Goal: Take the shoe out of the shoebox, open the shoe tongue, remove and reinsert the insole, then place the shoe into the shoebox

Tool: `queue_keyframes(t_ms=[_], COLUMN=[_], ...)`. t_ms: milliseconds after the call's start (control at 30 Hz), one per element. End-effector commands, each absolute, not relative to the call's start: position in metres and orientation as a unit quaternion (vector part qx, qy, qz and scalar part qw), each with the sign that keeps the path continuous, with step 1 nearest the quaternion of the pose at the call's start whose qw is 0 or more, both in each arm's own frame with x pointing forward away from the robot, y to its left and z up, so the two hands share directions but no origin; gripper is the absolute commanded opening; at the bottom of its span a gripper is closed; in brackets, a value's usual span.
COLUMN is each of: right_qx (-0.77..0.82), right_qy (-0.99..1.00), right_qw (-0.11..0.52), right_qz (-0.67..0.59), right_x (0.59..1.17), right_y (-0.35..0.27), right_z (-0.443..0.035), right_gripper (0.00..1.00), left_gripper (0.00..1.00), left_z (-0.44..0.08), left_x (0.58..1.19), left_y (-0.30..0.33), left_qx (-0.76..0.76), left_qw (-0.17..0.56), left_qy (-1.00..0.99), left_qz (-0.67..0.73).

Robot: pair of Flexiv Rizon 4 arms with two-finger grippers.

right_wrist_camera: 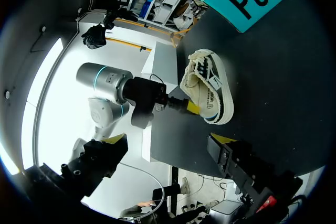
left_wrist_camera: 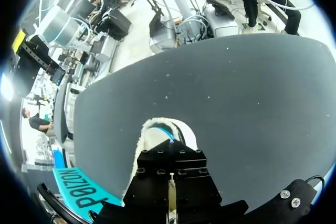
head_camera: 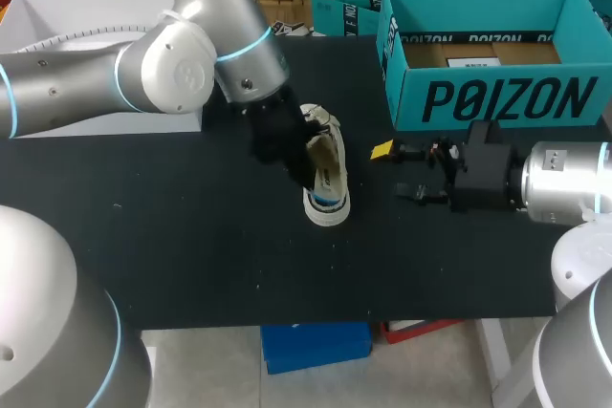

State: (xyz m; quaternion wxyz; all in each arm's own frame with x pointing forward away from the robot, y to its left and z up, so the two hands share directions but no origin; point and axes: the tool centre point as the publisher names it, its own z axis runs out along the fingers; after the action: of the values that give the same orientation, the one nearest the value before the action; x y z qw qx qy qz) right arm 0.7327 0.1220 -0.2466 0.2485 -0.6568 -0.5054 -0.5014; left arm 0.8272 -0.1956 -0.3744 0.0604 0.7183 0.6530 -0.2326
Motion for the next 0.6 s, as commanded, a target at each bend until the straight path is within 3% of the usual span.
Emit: queue_keyframes(t_ms=[33, 600], right_qx=[-0.657, -0.657], right_qy=[-0.505, -0.505], right_qw=[0.248, 0.248], right_qz=[-0.501, -0.501], right_x=[0.733, 0.733], right_y=[0.122, 0.122], right_z=[-0.246, -0.246], right_gripper=[1.00, 1.00], left_gripper=[0.00, 0.00], left_z=[-0.385, -0.412], left_x=[0.829, 0.832], left_y=[-0.207, -0.212], left_qx=[0.722, 0.728], left_qw=[0.051, 0.014], left_qy=[0.651, 0.655], left_qz=[-0.228, -0.204])
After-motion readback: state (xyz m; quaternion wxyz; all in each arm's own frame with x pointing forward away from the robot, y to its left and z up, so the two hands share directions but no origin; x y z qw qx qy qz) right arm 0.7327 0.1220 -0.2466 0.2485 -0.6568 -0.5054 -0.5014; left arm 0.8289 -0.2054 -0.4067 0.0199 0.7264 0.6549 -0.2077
